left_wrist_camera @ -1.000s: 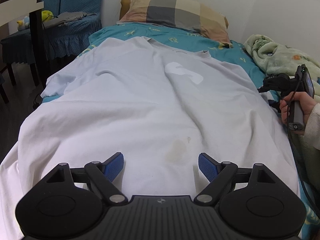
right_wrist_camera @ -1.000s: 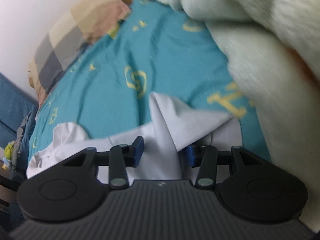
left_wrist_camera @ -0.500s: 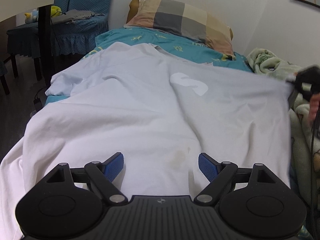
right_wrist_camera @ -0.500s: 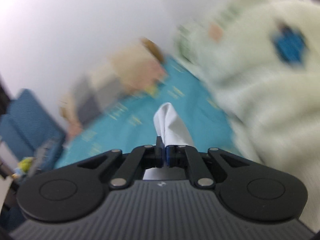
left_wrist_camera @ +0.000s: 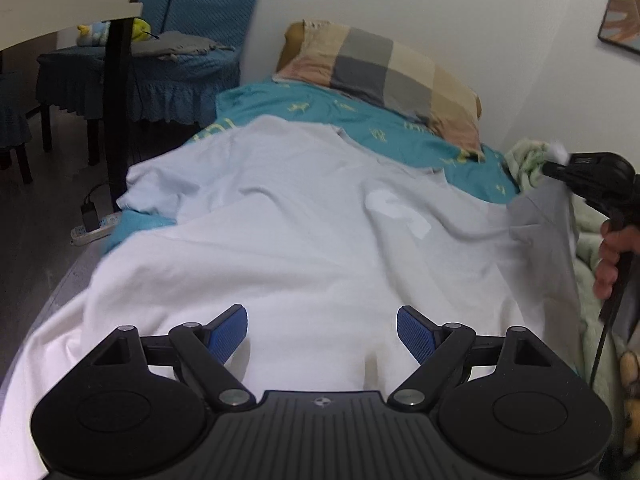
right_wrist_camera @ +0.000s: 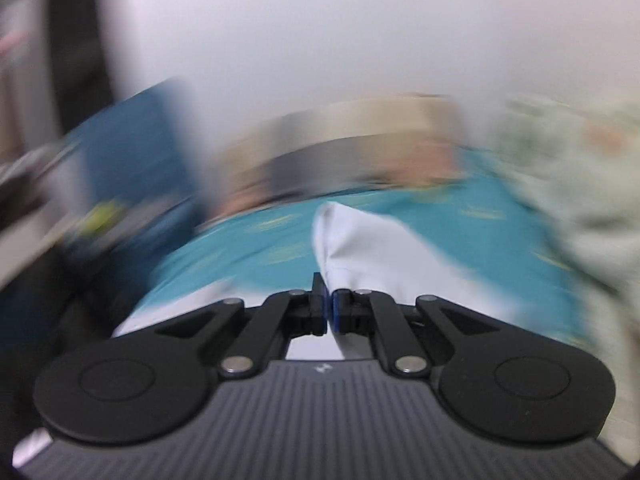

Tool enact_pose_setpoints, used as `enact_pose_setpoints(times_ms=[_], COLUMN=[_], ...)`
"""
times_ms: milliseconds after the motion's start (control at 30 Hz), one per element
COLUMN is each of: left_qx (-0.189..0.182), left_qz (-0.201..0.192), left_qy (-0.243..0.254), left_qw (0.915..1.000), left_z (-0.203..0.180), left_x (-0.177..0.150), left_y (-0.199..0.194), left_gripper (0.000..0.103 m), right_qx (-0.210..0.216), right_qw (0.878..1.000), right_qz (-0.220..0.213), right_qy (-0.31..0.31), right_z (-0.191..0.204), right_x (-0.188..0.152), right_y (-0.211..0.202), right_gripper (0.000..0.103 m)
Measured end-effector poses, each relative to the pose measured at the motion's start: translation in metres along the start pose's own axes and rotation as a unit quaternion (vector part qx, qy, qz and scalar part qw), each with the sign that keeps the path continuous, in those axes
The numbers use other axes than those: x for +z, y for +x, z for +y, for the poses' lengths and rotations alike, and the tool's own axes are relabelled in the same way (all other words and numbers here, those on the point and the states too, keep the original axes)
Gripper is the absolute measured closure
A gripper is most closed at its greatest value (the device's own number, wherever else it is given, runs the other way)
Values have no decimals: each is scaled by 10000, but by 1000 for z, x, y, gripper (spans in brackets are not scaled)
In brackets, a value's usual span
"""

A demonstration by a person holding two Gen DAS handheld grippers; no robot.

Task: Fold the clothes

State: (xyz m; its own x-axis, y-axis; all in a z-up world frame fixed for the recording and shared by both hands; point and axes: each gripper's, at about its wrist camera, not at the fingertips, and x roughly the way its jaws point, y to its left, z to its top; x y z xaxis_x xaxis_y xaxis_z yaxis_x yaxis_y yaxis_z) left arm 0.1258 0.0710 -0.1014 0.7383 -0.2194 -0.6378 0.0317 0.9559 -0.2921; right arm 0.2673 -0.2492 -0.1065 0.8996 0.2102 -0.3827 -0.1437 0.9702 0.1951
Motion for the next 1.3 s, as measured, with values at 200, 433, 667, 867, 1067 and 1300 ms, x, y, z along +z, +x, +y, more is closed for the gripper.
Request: enact_pose_setpoints(times_ms=[200, 433, 667, 867, 1067, 1300], left_qx=[-58, -350, -893, -1059, -1194, -1494], left_qz=[-215, -335, -269, -236, 16, 588], left_qy=[-524, -422, -6, 910, 1314, 1512], left_qw=[9984, 9979, 9956, 9899, 9841, 9754], left_z=[26, 26, 2, -47, -87, -117], left_x=[12, 16, 17, 39, 70, 90], left_y=[-2, 3, 3, 50, 147, 224], left_gripper=[19, 19, 19, 20, 24, 89], right_qx=[769, 704, 262, -57, -559, -495], right_qw=[9657, 9632, 9731, 9809, 9685, 9571], right_qz=[2108, 2460, 2287, 1763, 1745, 1804], right_qy=[-1309, -823, 110, 817, 1685, 2213], right_z=[83, 77, 74, 32, -33, -63], right_x=[-95, -82, -51, -43, -52, -62], right_y=[36, 19, -64, -86, -56, -26], right_gripper=[97, 67, 46, 46, 44, 44])
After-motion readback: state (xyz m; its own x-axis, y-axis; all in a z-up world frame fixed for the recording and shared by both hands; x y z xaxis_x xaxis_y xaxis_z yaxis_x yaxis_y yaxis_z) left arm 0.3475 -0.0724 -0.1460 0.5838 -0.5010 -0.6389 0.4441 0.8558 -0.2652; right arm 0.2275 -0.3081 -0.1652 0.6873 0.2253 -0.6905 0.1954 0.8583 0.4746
